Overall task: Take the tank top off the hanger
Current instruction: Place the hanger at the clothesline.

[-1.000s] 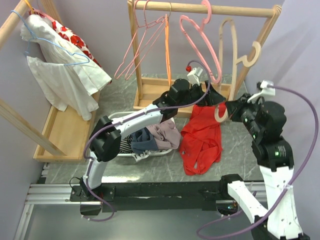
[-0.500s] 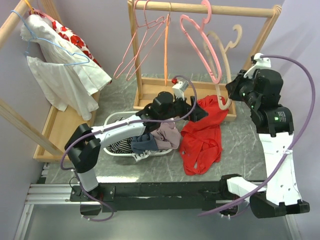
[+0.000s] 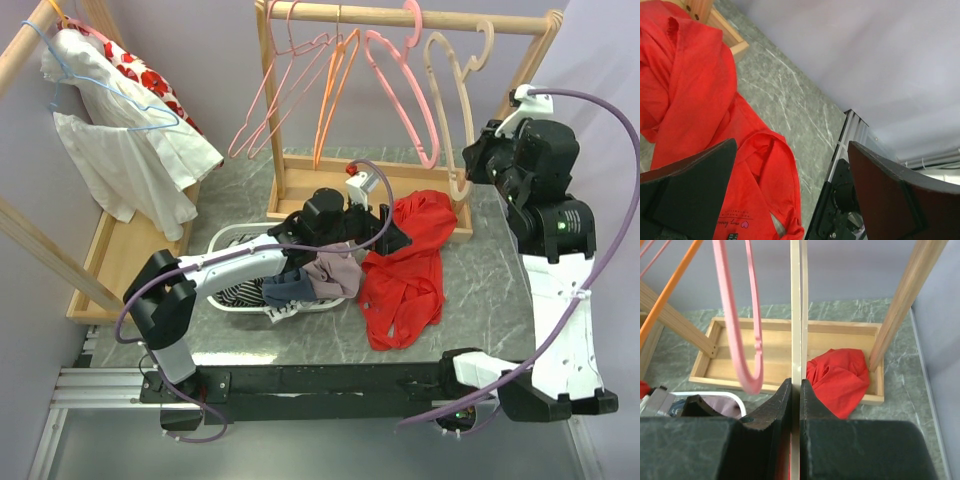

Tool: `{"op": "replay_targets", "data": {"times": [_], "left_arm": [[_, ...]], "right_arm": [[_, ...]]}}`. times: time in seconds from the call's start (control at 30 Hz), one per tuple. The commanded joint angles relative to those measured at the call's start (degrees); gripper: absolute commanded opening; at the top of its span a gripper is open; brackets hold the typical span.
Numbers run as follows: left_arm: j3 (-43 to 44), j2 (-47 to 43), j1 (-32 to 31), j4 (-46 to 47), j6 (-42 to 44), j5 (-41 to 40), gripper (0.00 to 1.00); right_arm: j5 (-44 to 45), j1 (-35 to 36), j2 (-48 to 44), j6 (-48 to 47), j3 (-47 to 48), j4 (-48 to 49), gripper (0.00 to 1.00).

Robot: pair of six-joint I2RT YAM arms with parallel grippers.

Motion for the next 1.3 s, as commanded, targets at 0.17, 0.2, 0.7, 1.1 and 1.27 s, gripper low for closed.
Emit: {"op": "replay_targets", "data": {"times": [0.17, 0.2, 0.7, 1.1, 1.27], "left_arm": [[-1.6, -4.2, -0.9, 0.8, 3.6, 5.4, 0.99], [-2.0, -4.6, -1.0, 0.8, 3.8, 5.5, 0.99], [-4.7, -7.3, -1.1, 0.5, 5.5, 2.6, 0.99], [-5.3, -8.1, -1.2, 0.0, 5.0, 2.1, 0.99], [-4.6, -8.1, -1.1, -0.9, 6.0, 1.9, 0.99]], "right_arm": [[2.1, -0.2, 3.7, -1.1, 3.4, 4.9, 0.0], [2.6, 0.0, 3.9, -1.1, 3.2, 6.3, 0.0], [3.5, -0.2, 10.6, -0.7, 8.5, 9.7, 0.0], [3.4, -0.2, 10.8, 0.4, 3.7, 11.4, 0.06], [3.1, -0.2, 5.8, 1.0, -3.0, 12.5, 0.65]]}}
